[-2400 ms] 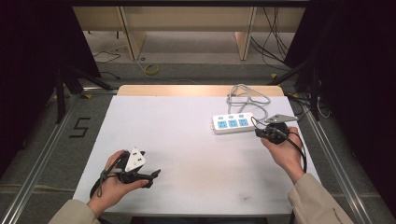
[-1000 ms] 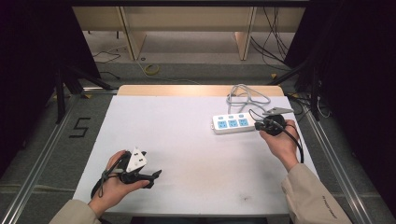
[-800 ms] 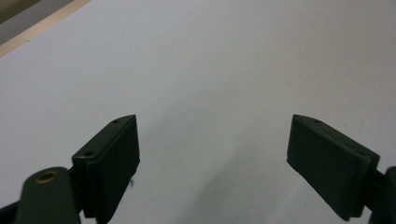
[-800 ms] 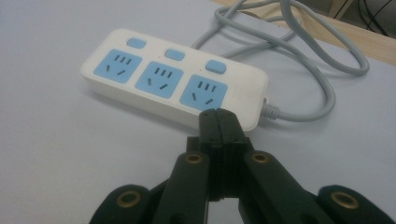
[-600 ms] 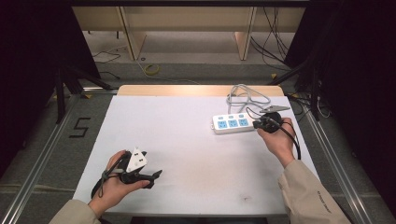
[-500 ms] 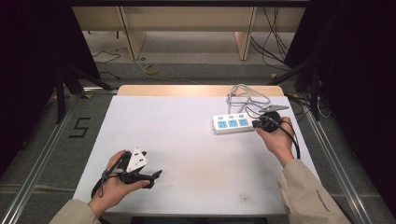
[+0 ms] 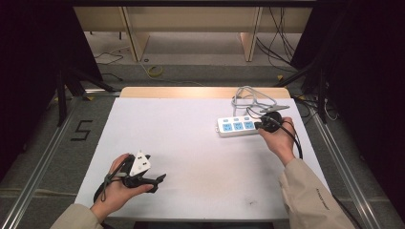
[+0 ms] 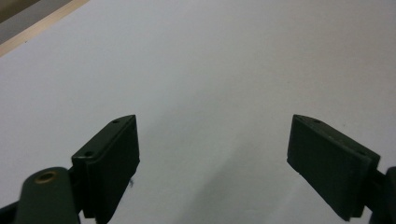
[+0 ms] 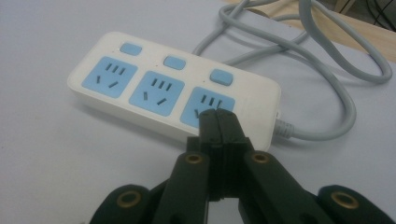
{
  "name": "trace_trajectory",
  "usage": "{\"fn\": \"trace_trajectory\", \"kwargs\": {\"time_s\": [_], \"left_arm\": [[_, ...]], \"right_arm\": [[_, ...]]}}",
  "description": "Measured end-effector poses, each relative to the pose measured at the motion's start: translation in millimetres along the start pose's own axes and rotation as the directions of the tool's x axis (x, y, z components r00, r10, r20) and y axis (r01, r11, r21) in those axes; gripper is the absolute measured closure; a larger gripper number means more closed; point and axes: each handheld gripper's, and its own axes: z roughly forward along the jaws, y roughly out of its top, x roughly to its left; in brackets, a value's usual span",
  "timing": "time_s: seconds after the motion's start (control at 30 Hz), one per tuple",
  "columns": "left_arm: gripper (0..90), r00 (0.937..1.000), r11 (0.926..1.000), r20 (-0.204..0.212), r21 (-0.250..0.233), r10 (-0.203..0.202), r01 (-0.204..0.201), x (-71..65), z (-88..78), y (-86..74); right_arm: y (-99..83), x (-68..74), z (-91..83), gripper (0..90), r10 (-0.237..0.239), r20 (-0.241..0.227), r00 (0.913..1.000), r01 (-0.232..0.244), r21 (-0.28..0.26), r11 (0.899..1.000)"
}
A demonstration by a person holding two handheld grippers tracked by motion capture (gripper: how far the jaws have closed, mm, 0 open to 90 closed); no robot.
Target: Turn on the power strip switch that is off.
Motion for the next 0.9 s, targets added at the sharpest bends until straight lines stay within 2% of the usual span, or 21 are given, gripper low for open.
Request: {"fn": "trace_trajectory", "kwargs": {"time_s": [0.3, 0.53, 0.9], "left_arm": [[16.5, 1.0000, 1.0000, 0.000, -0.003, -0.001, 0.001, -0.2, 0.5, 0.4], [16.5, 0.9999, 0.9999, -0.002, 0.004, 0.013, -0.013, -0.8, 0.5, 0.2], [16.5, 1.0000, 1.0000, 0.000, 0.005, 0.008, -0.008, -0.6, 0.5, -0.1]], "right_arm": [[3.5, -1.4, 0.7, 90.0, 0.005, 0.021, 0.9998, -0.004, -0.017, 1.000], [2.7, -5.3, 4.3, 90.0, 0.021, 0.012, 0.9997, -0.021, -0.003, 1.000], [8.2, -7.3, 11.3, 90.0, 0.025, 0.009, 0.9996, -0.025, 0.015, 1.000]]}}
